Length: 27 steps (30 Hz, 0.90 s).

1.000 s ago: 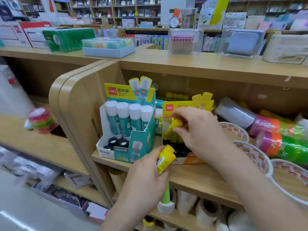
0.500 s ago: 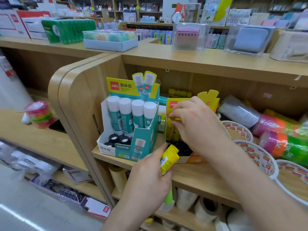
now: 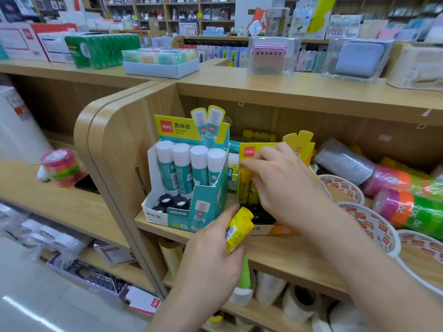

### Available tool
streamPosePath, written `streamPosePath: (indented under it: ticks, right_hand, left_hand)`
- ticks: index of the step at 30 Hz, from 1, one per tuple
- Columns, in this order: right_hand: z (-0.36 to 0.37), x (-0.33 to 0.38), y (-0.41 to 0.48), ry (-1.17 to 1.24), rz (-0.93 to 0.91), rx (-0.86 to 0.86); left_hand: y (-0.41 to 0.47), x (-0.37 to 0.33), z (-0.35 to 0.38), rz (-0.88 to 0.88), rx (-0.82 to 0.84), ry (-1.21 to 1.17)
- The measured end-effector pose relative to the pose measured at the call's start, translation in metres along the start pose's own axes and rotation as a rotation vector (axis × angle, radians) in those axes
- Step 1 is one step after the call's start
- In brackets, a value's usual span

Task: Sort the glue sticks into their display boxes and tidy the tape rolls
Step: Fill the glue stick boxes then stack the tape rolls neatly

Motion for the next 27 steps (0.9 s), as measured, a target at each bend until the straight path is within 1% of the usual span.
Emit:
streamPosePath:
  ticks: [1, 3, 4, 5, 6, 7, 8, 9, 10, 12, 14, 16, 18, 20, 23, 27]
  right_hand:
    - [-0.009, 0.000, -0.003, 0.057, 0.010, -0.062]
    - [-0.030, -0.008, -0.014, 0.241, 0.111, -0.228]
    - [-0.038, -0.013, -0.022, 0.379, 0.180, -0.252]
    - [-0.039, -0.017, -0.030, 0.551, 0.259, -0.208]
    - [-0.034, -0.017, -0.038, 0.748, 0.342, -0.090]
    - [-0.026, -0.013, -0.048, 0.942, 0.416, 0.072]
    - [-0.020, -0.007, -0.058, 1.097, 0.467, 0.209]
    - [-0.016, -0.003, -0.066, 1.200, 0.494, 0.284]
    - [-0.014, -0.002, -0.070, 1.263, 0.513, 0.297]
    - [-0.016, -0.007, -0.075, 1.317, 0.554, 0.221]
    - [-0.021, -0.015, -0.078, 1.310, 0.605, 0.104]
    - [-0.029, -0.026, -0.082, 1.274, 0.658, -0.038]
    - [-0.040, -0.038, -0.089, 1.296, 0.727, -0.195]
    - [-0.051, -0.049, -0.099, 1.352, 0.785, -0.324]
    - [-0.071, -0.066, -0.116, 1.362, 0.818, -0.460]
    - [-0.103, -0.097, -0.145, 1.277, 0.847, -0.629]
  left_hand:
    - [0.000, -0.003, -0.005, -0.003, -0.029, -0.070]
    - [0.001, -0.012, -0.016, -0.036, -0.107, -0.264]
    - [0.002, -0.015, -0.021, -0.081, -0.131, -0.393]
    - [0.004, -0.019, -0.023, -0.139, -0.139, -0.541]
    - [0.005, -0.022, -0.023, -0.194, -0.144, -0.683]
    - [0.007, -0.024, -0.023, -0.235, -0.155, -0.797]
    - [0.008, -0.026, -0.021, -0.264, -0.170, -0.880]
    - [0.009, -0.028, -0.019, -0.286, -0.184, -0.935]
    - [0.010, -0.029, -0.016, -0.302, -0.195, -0.970]
    - [0.009, -0.033, -0.011, -0.313, -0.205, -0.995]
    - [0.009, -0.037, -0.006, -0.317, -0.190, -1.013]
    - [0.009, -0.043, -0.001, -0.315, -0.157, -1.021]
    - [0.008, -0.050, 0.004, -0.295, -0.119, -0.986]
    - [0.007, -0.061, 0.011, -0.269, -0.069, -0.931]
    - [0.002, -0.084, 0.034, -0.239, 0.040, -0.862]
    - [-0.013, -0.119, 0.071, -0.148, 0.168, -0.766]
Point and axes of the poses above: each hand's wrist, its own y-axis towards the middle knuckle, its own z-axis out of the palm, x = y × z, the point moved 7 cm from there along y, towards the middle knuckle, and after that the axes turned 9 degrees about -x, right-handed, at the moved point
